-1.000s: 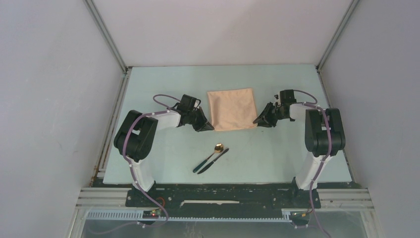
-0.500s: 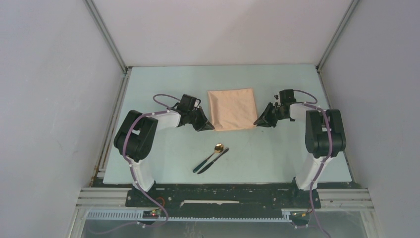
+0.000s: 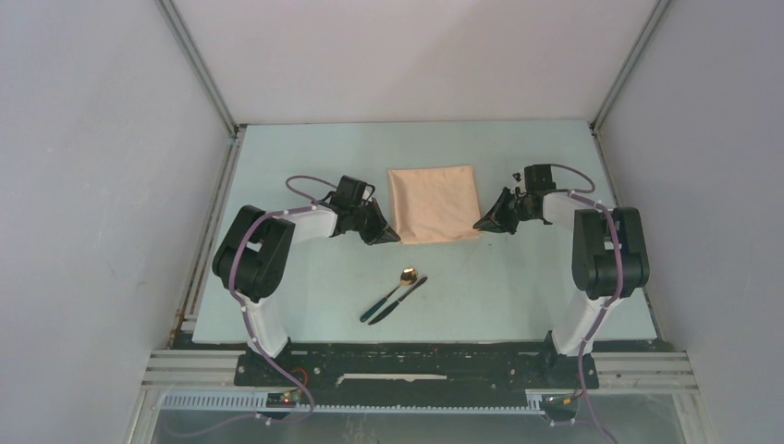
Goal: Fold the napkin into a case and place the utensils inside
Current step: Pick up the square-folded napkin from the center of the board.
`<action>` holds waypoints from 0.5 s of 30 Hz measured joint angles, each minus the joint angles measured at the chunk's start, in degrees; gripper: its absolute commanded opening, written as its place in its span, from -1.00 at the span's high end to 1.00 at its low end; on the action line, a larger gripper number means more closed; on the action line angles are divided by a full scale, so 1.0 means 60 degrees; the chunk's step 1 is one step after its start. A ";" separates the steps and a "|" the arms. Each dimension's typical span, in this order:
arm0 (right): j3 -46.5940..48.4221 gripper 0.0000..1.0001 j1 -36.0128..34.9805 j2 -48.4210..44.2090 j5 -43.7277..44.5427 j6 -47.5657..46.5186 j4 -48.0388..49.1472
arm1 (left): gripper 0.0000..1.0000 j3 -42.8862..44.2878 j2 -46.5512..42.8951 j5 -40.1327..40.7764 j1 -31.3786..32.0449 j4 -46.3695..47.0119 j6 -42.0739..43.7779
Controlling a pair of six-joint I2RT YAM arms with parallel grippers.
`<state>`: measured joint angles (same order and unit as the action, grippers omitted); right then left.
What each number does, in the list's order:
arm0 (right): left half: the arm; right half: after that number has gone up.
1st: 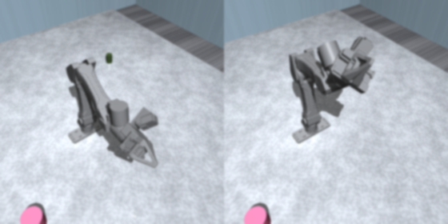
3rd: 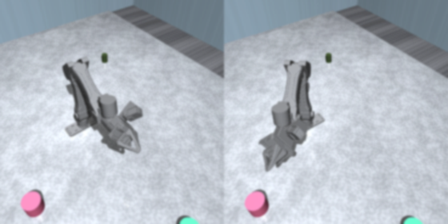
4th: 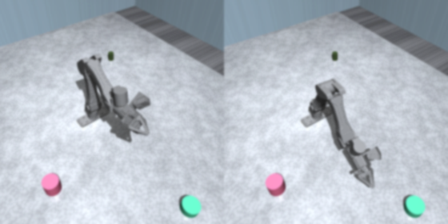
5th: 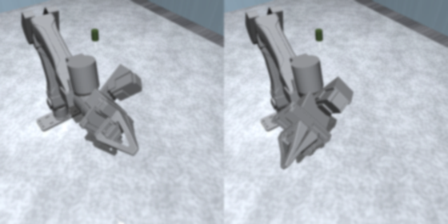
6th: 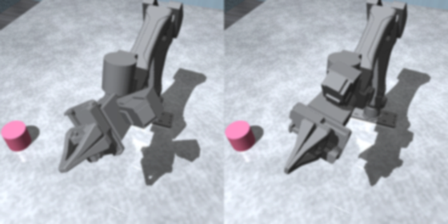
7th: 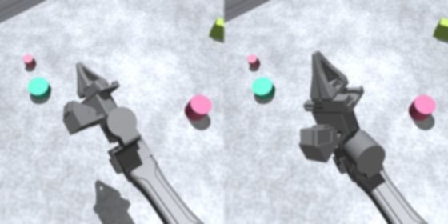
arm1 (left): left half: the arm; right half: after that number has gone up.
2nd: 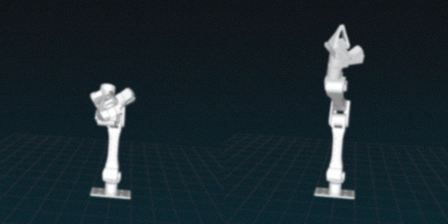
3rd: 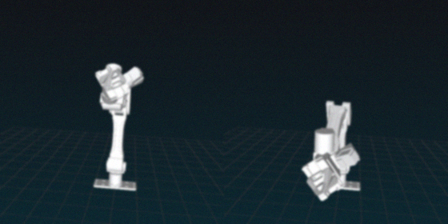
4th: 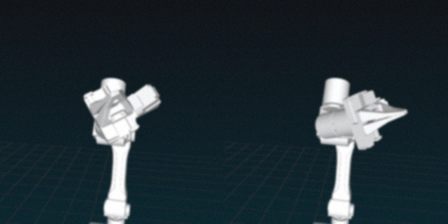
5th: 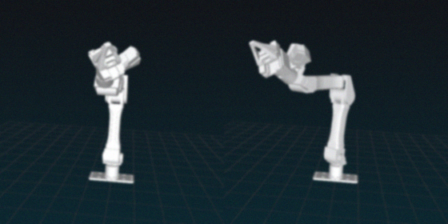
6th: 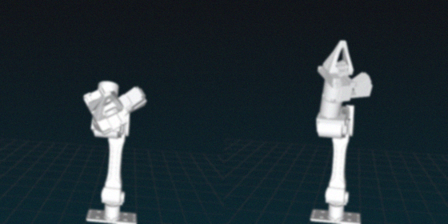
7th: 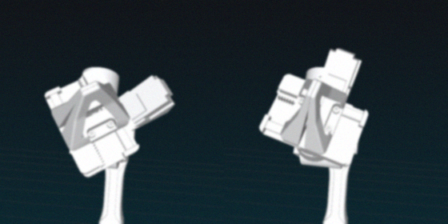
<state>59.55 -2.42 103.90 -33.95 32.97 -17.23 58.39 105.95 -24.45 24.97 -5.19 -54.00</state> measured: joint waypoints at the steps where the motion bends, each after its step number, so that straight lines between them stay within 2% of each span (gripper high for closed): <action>1: 0.0000 1.00 0.0025 0.0004 -0.0062 0.0000 0.0080 | 1.00 0.0000 0.0000 0.0000 -0.0007 0.0000 0.0000; 15: 0.0576 1.00 0.0160 0.0586 -0.0798 -0.0044 0.0572 | 1.00 0.0415 -0.0044 -0.0004 -0.0419 -0.0299 0.0084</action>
<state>63.00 -1.45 107.42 -38.74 32.71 -13.80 60.88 105.69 -24.47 22.46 -6.98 -53.49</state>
